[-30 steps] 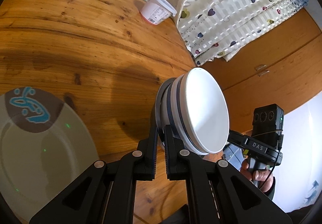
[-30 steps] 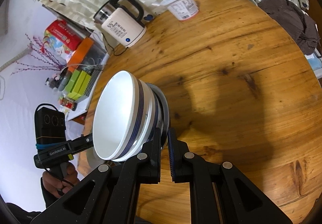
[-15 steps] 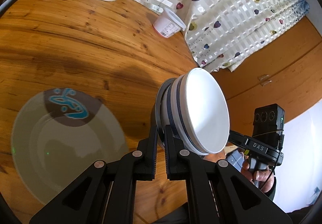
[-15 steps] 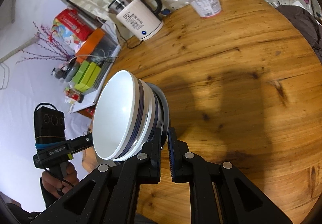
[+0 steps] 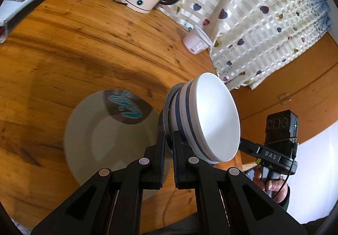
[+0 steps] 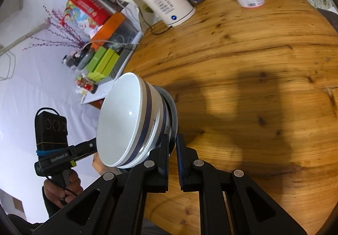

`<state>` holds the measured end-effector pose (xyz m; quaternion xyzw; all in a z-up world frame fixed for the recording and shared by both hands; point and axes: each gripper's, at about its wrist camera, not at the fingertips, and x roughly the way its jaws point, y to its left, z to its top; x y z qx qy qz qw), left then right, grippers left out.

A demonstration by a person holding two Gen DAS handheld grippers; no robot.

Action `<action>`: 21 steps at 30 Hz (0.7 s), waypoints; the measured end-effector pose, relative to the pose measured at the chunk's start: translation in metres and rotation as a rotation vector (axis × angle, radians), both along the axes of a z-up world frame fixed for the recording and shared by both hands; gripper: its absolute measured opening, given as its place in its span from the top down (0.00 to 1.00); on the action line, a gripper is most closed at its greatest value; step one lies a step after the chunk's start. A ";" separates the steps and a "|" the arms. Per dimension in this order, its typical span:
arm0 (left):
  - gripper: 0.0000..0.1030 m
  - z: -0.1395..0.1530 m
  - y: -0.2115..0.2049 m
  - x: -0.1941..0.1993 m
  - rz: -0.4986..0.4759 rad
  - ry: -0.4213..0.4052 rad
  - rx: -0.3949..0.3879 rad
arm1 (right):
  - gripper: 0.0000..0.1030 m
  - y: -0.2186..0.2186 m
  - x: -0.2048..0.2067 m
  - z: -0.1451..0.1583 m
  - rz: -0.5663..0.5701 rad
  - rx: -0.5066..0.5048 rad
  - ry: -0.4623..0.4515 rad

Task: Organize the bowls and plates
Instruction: 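Carry the bowl stack over the beige plate stack with both grippers, then lower the bowl stack level onto the beige plates with both grippers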

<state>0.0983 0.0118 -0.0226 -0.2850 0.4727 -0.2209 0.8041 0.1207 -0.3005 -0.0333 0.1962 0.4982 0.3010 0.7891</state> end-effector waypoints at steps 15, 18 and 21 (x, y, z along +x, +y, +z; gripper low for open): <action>0.96 -0.013 0.043 -0.017 0.078 0.028 -0.007 | 0.91 0.050 0.004 -0.007 0.080 -0.019 0.025; 0.95 -0.014 0.050 -0.020 0.090 0.031 -0.007 | 0.91 0.060 0.004 -0.009 0.093 -0.024 0.031; 0.96 -0.017 0.058 -0.022 0.101 0.037 -0.007 | 0.91 0.069 0.006 -0.012 0.104 -0.030 0.038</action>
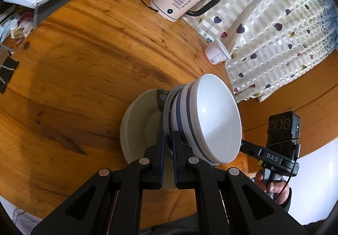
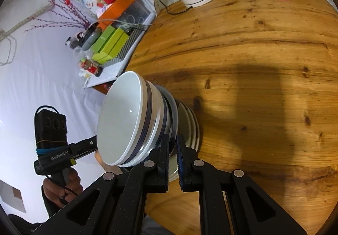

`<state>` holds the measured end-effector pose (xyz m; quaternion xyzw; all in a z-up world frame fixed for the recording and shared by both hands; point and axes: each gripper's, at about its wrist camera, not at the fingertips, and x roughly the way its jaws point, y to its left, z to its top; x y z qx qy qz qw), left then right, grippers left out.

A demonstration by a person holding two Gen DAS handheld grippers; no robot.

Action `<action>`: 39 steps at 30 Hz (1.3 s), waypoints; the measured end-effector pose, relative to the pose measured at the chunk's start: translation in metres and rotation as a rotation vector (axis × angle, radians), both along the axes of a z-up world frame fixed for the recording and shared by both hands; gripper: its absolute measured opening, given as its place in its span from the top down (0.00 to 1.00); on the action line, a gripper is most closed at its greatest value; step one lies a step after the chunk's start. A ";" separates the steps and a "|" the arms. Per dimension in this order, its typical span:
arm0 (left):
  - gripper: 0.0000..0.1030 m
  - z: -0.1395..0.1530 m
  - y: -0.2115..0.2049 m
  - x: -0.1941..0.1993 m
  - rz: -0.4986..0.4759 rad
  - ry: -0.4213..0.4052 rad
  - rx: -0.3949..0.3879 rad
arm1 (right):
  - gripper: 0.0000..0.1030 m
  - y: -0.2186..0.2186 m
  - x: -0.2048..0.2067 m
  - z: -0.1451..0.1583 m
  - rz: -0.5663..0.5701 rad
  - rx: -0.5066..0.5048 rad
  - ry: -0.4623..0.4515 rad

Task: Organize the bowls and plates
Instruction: 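Lower the bowl stack level onto the beige plates with both grippers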

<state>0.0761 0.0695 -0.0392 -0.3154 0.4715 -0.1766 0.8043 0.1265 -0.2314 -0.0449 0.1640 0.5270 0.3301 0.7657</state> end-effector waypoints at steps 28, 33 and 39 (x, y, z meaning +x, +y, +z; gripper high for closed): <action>0.95 -0.008 0.009 -0.006 0.023 0.006 -0.016 | 0.90 0.012 0.003 -0.004 0.009 -0.032 0.013; 0.95 -0.007 0.007 -0.010 0.035 -0.004 0.002 | 0.71 0.003 -0.002 -0.005 -0.010 -0.037 0.006; 0.93 0.002 0.002 -0.023 0.050 -0.028 0.051 | 0.59 -0.008 -0.018 0.001 -0.014 -0.034 -0.029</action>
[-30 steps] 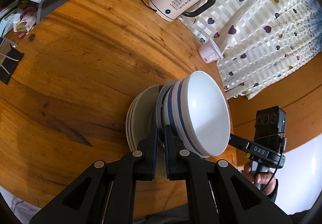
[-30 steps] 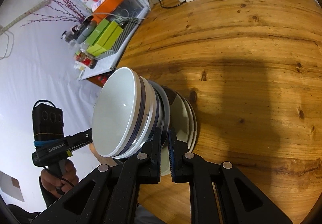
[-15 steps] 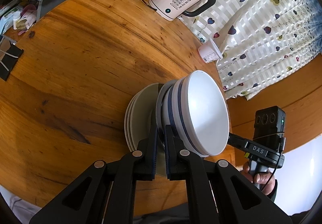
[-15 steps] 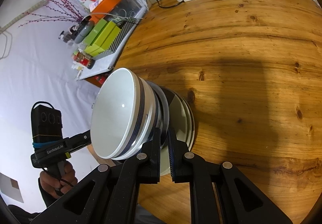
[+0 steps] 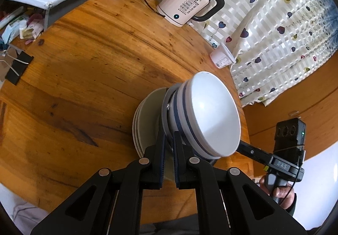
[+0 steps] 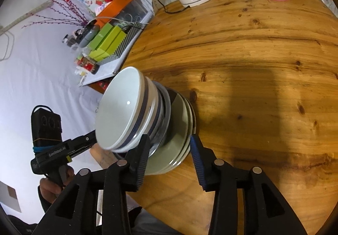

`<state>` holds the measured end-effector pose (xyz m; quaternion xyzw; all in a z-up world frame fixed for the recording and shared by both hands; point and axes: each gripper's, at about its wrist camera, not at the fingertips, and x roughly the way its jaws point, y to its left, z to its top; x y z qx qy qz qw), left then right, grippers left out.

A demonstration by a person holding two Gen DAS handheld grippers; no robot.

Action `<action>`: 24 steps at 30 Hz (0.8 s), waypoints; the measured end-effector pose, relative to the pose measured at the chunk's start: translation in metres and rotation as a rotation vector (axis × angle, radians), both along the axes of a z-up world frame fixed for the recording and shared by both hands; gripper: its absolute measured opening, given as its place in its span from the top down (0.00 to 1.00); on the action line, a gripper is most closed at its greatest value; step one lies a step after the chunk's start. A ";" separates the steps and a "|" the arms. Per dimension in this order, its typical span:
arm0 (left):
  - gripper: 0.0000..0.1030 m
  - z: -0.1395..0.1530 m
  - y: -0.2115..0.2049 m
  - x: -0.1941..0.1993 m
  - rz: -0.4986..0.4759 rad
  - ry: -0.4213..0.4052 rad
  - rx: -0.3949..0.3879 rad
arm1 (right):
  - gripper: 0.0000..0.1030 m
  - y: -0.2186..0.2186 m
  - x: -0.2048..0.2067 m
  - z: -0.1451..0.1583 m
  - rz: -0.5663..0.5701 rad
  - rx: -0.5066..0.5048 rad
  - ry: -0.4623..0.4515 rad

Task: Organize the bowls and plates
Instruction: 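Lower the bowl stack level onto the beige plates with both grippers, then open both grippers and pull them back from the stack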

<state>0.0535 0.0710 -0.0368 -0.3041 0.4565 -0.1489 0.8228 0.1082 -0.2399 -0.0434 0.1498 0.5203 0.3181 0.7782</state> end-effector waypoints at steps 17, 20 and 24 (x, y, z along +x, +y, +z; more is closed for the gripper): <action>0.73 0.034 -0.048 -0.051 -0.004 -0.131 0.250 | 0.29 0.002 -0.079 0.033 0.024 -0.121 -0.242; 0.66 0.037 -0.060 -0.056 -0.009 -0.143 0.297 | 0.23 0.003 -0.089 0.033 0.031 -0.143 -0.268; 0.57 0.039 -0.071 -0.063 -0.012 -0.150 0.350 | 0.20 0.005 -0.101 0.033 0.043 -0.161 -0.295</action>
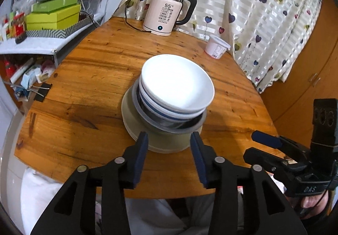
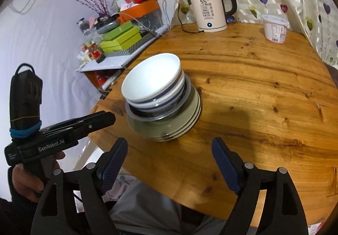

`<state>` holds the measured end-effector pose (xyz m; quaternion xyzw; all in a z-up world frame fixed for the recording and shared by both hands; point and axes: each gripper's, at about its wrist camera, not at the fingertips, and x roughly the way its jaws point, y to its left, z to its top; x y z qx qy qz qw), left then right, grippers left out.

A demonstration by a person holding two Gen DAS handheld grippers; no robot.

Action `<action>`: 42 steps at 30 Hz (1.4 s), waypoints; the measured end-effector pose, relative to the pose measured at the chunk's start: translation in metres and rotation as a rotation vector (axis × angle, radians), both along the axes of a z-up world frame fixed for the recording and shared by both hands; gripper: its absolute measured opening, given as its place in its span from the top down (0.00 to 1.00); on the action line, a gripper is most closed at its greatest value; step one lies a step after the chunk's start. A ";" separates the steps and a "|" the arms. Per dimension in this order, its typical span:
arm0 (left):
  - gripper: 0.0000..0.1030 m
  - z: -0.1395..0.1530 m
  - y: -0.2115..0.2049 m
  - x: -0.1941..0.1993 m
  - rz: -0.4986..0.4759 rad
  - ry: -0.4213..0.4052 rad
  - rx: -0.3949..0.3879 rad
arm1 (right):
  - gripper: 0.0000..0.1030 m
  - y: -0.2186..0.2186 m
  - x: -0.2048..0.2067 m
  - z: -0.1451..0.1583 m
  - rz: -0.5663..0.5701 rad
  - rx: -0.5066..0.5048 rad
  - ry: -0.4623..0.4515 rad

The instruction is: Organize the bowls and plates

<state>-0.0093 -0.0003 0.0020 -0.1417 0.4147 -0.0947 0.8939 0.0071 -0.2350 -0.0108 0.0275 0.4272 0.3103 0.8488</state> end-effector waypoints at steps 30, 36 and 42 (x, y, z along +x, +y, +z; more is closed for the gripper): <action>0.51 -0.019 -0.006 0.006 0.101 0.048 0.167 | 0.20 0.029 0.003 -0.013 0.052 -0.141 -0.056; 0.51 -0.025 -0.003 0.006 0.102 0.052 0.147 | 0.20 0.035 0.009 -0.017 0.062 -0.163 -0.053; 0.51 -0.029 -0.008 0.007 0.111 0.068 0.195 | 0.19 0.038 0.010 -0.020 0.058 -0.178 -0.055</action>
